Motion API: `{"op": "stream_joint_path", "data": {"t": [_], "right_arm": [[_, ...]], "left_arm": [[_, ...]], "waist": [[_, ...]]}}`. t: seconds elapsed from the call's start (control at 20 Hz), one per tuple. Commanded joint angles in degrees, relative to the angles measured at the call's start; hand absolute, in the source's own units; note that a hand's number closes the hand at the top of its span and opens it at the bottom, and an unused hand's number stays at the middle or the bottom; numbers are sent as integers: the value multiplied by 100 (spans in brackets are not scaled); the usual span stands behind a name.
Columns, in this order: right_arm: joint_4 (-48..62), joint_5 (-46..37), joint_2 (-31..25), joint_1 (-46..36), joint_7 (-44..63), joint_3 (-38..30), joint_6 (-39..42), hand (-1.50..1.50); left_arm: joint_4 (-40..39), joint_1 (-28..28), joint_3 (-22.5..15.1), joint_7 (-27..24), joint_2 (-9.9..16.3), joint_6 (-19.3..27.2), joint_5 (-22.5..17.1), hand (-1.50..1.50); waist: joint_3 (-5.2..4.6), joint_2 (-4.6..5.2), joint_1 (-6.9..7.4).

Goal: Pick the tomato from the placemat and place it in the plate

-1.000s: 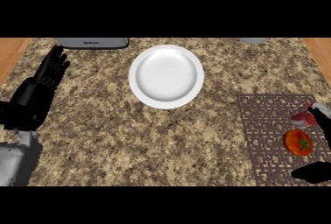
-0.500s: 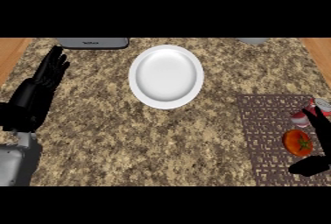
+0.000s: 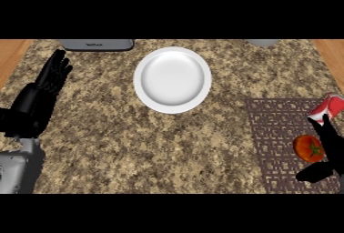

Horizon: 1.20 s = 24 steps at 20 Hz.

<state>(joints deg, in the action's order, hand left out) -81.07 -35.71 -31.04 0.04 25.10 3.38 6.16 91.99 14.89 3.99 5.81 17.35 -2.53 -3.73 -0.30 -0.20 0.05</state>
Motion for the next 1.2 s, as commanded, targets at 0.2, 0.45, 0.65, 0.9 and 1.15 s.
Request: {"op": "stream_joint_path", "data": {"t": [0.2, 0.45, 0.65, 0.9, 1.15], "right_arm": [[976, -885, 472, -624, -786, -32, -1469, 150], [-126, -1392, 1171, 476, 1546, 81, -1552, 150], [-349, -1744, 1755, 1325, 2752, 71, -1770, 150], [-1592, -3242, 2242, 1671, 4113, 792, -1916, 150], [-2739, -4706, 3064, 1745, 4845, 1888, -1761, 150]], "left_arm": [[-87, 312, -10, 150, -63, 5, 105, 0], [-77, -263, 166, -150, 13, -111, 20, 0], [2, -155, 248, 102, 71, 38, 73, 0], [32, -131, 185, 36, 32, 22, 98, 0], [120, -57, 196, 209, 75, -69, -13, 0]], "waist": [[37, 31, 26], [-11, -44, -181], [-37, -106, -496], [-47, -73, -340], [-19, -74, -153]]}}
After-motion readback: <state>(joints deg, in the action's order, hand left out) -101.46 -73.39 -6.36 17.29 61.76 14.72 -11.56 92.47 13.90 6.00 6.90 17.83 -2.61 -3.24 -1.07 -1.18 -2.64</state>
